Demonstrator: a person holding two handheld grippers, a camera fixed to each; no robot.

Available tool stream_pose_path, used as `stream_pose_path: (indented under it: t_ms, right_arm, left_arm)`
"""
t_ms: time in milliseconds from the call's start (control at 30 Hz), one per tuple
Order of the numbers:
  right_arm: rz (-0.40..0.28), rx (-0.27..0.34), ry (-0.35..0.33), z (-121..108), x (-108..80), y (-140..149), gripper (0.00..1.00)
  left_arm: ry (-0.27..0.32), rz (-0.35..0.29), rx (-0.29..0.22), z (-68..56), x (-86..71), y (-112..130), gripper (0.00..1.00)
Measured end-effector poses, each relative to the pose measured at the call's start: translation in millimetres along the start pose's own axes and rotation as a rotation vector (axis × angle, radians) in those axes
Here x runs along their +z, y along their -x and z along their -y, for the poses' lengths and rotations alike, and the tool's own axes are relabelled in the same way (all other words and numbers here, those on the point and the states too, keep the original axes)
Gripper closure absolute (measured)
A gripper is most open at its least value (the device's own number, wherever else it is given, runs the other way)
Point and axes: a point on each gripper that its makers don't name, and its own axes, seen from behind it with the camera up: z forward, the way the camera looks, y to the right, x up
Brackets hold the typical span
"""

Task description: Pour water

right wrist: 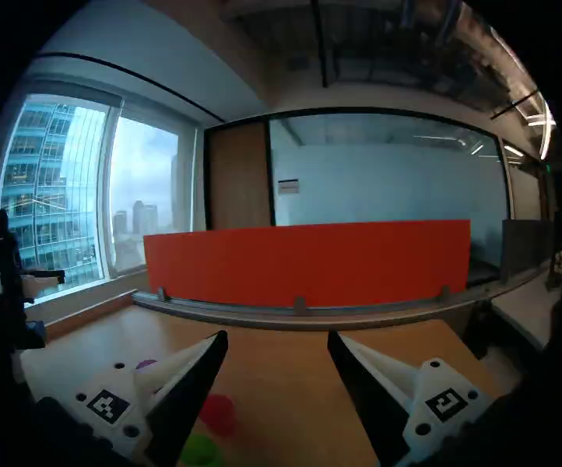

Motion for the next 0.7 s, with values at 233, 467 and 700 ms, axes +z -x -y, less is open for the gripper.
stream_pose_path:
  t_ms: [233,467,700]
  right_arm:
    - [0.004,-0.015,-0.178,40.0,-4.5,-5.1,0.01]
    - [0.016,-0.030,-0.322,76.2,-9.8,-9.8,0.01]
    - [0.018,-0.049,-0.377,87.1,-12.2,-13.4,0.01]
  left_arm:
    - [0.101,0.016,0.010,-20.7,3.8,-0.4,0.12]
    - [0.223,0.014,-0.027,-44.6,4.1,-1.2,0.12]
    - [0.294,0.023,-0.059,-56.9,1.2,-1.7,0.12]
